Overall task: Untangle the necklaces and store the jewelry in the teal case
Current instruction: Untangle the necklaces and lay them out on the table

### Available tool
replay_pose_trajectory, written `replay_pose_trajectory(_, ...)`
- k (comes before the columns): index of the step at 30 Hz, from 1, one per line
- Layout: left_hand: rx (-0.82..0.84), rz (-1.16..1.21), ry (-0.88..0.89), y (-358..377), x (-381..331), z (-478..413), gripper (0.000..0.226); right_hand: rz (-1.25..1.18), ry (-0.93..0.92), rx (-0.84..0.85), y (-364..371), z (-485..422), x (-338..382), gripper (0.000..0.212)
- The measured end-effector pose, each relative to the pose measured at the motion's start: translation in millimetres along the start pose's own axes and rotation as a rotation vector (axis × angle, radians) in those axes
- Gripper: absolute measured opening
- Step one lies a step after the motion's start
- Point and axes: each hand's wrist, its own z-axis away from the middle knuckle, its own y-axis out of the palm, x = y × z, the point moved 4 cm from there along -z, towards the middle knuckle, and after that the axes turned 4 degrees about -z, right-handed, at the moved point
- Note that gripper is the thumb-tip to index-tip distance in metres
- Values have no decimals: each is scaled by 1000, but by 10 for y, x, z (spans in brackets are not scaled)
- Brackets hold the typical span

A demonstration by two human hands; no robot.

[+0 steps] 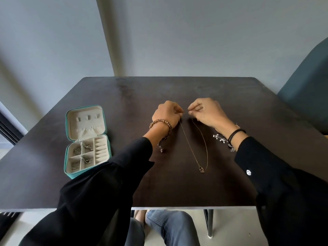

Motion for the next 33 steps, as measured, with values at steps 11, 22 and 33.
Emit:
replay_pose_trajectory(11, -58, -39, 16, -311, 29, 215, 21, 70, -81, -9, 36, 184, 299, 9)
replay_pose_trajectory(22, -173, -42, -14, -1178, 503, 1028, 18, -54, -234, 166, 597, 759, 1198, 8)
replay_pose_trajectory(33, -317, -65, -229, -1894, 1416, 1731, 16, -2, -387, 337, 1357, 1114, 1889, 9)
